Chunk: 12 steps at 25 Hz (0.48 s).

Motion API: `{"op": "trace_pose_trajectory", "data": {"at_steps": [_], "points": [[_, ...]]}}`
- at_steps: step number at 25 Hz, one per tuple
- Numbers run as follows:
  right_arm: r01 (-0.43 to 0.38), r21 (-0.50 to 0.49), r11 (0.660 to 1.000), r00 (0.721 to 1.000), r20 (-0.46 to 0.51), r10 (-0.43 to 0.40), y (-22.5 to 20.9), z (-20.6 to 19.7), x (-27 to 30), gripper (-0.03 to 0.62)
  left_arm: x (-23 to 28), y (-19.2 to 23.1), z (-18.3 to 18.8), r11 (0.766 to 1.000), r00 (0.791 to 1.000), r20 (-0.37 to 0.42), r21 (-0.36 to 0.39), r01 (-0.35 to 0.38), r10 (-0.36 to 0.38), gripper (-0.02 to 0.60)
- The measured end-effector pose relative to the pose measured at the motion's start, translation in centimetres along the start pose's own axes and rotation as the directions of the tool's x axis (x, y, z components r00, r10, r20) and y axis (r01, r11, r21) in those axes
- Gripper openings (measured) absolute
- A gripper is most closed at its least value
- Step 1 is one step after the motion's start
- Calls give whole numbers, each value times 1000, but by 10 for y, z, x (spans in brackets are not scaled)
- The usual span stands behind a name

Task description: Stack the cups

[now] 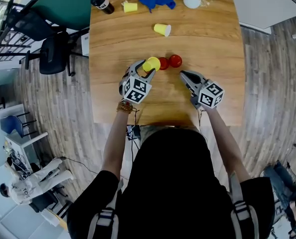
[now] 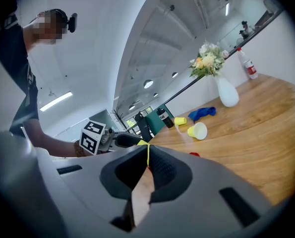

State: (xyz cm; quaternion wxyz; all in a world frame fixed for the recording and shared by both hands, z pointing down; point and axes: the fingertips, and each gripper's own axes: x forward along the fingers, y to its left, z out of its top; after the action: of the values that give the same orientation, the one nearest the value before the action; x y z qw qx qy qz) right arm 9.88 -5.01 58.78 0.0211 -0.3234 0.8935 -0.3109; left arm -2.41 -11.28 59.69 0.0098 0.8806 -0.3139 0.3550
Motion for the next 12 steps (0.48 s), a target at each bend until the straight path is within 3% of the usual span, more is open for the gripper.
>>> {"op": "trace_pose_trajectory", "data": {"at_steps": [5,12], "points": [[2,-9,1000,1000,-11,-2,1,-3,-1,15,7,1,1,1000,999,-36,26,1,0,249],[8,-4,1000,1000,-10,-8,0,-4,2,14,17,-4,5,991,996,-89,126,33,-22,249]]}}
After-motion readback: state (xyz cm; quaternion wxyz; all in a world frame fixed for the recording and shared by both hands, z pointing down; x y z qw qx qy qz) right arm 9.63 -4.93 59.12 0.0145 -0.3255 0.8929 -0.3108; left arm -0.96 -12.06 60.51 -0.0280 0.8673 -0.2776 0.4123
